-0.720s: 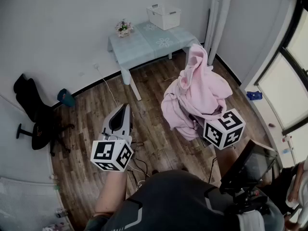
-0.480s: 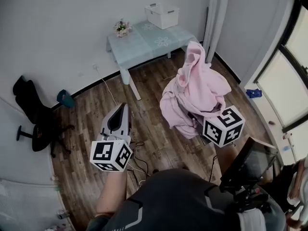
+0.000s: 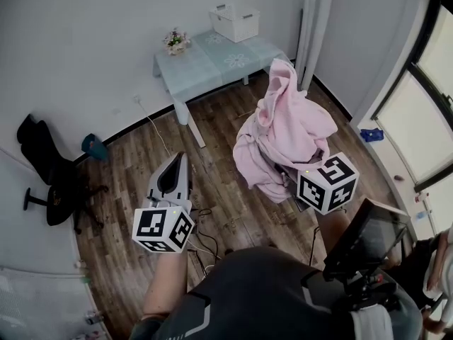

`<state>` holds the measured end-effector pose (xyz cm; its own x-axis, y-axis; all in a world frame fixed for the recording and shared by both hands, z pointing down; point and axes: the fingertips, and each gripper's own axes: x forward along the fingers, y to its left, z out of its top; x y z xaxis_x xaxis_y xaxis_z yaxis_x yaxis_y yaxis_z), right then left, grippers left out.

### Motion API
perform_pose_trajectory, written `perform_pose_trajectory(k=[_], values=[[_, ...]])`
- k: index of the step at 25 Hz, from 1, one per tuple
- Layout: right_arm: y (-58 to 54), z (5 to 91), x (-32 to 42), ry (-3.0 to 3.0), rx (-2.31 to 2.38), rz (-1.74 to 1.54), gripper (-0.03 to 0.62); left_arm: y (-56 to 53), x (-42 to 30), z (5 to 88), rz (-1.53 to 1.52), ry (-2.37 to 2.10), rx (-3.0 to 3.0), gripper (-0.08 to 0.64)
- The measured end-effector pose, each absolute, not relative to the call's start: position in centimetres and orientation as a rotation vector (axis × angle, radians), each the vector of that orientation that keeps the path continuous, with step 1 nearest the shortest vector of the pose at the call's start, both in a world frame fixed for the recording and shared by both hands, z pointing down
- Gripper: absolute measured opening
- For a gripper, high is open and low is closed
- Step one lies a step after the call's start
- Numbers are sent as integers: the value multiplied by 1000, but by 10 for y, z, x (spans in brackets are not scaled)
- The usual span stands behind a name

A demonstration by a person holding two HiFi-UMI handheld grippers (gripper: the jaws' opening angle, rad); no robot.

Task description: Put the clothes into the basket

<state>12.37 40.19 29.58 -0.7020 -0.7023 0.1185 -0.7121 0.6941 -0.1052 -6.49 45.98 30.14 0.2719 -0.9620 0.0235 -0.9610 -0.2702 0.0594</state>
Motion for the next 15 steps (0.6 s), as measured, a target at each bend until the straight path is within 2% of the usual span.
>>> perform_pose_trajectory(k=[15], values=[[403,296,120,-2843,1156,238,364,463,-70,301,-82,-1870,2432,8]])
